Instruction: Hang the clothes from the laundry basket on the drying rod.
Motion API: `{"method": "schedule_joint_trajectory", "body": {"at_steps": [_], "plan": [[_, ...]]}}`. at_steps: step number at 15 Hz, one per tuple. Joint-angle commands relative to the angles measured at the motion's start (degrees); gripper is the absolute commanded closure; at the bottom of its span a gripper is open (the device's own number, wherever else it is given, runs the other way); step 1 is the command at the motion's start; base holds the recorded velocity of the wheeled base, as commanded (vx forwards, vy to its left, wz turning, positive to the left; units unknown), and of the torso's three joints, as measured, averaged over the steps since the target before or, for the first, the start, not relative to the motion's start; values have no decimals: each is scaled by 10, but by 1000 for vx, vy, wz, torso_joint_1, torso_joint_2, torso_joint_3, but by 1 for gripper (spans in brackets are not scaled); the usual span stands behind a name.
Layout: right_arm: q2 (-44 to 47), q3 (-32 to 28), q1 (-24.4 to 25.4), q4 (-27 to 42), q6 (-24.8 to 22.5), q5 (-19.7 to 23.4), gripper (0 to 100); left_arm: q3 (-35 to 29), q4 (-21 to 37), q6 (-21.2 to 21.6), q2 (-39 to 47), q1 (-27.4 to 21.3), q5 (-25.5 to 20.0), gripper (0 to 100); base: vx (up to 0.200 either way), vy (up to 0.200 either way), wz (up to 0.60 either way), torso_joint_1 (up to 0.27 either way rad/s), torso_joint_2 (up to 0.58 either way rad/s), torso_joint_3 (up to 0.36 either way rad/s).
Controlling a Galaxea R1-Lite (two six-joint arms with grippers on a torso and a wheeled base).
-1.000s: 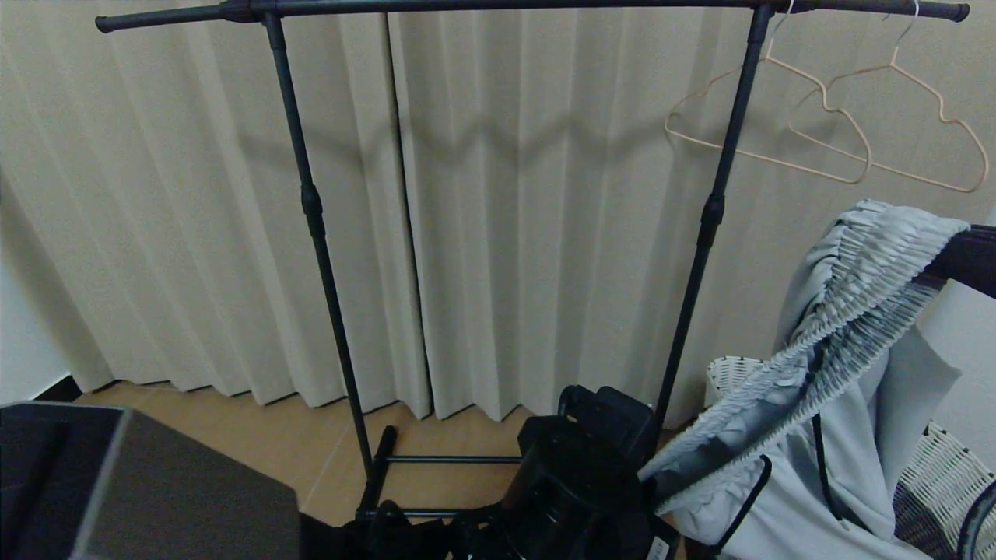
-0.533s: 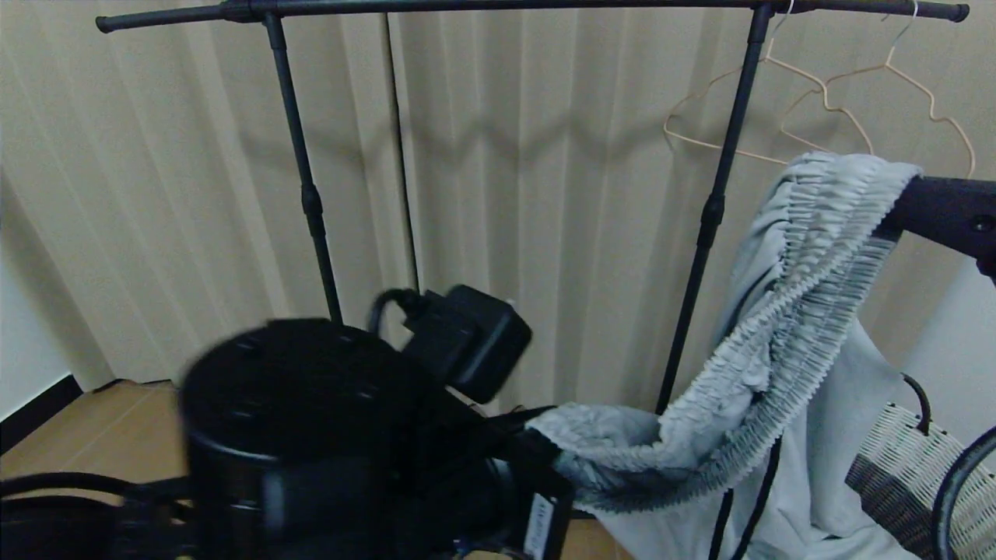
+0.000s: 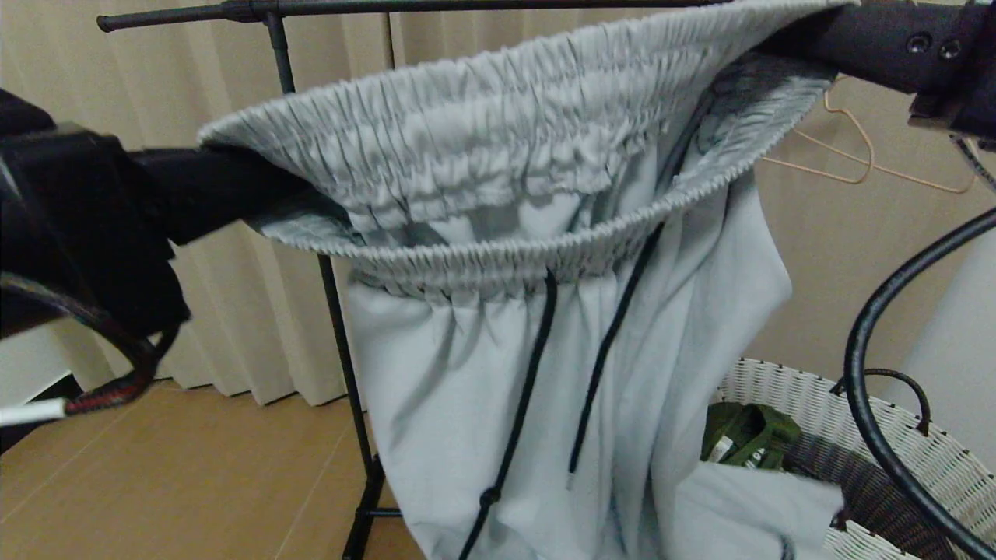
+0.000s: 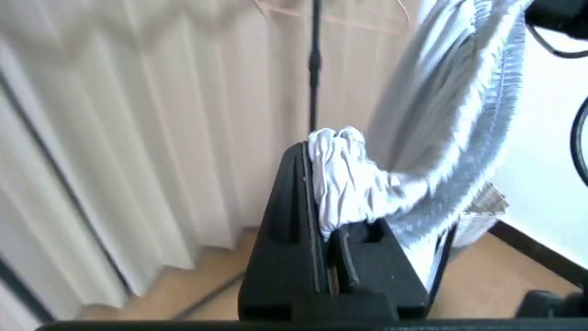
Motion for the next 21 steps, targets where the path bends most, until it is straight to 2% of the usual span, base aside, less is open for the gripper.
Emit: {"method": "schedule_joint_trajectory", "body": {"at_steps": [1,3,5,7,8,9,10,11,14,17,21], "plan": [[32,-36,-1,1,-1,-2,100,-54,38,6,-6,75,-43,100,0,0,0,0,0,0],[38,-34,-11,1,-6,-7,100,-65,42,6,26,85,-46,100,0,0,0,0,0,0],[40,-13,-44,2,-16,-8,100,-63,39,6,81,98,-40,100,0,0,0,0,0,0],[37,15,-85,3,-43,-8,100,-57,47,40,127,105,-16,100,0,0,0,0,0,0],[37,15,-85,3,-43,-8,100,-57,47,40,127,105,-16,100,0,0,0,0,0,0],[36,42,-106,3,-45,-8,100,-42,46,71,158,111,28,100,0,0,0,0,0,0],[36,42,-106,3,-45,-8,100,-42,46,71,158,111,28,100,0,0,0,0,0,0],[29,86,-112,11,-50,-27,100,-57,29,70,184,90,84,100,0,0,0,0,0,0],[44,88,-112,4,-57,-64,100,-74,30,67,183,84,81,100,0,0,0,0,0,0],[48,86,-120,-23,-58,-75,100,-83,29,65,170,77,54,100,0,0,0,0,0,0],[43,79,-131,-27,-58,-75,100,-84,16,2,161,40,27,100,0,0,0,0,0,0]]}}
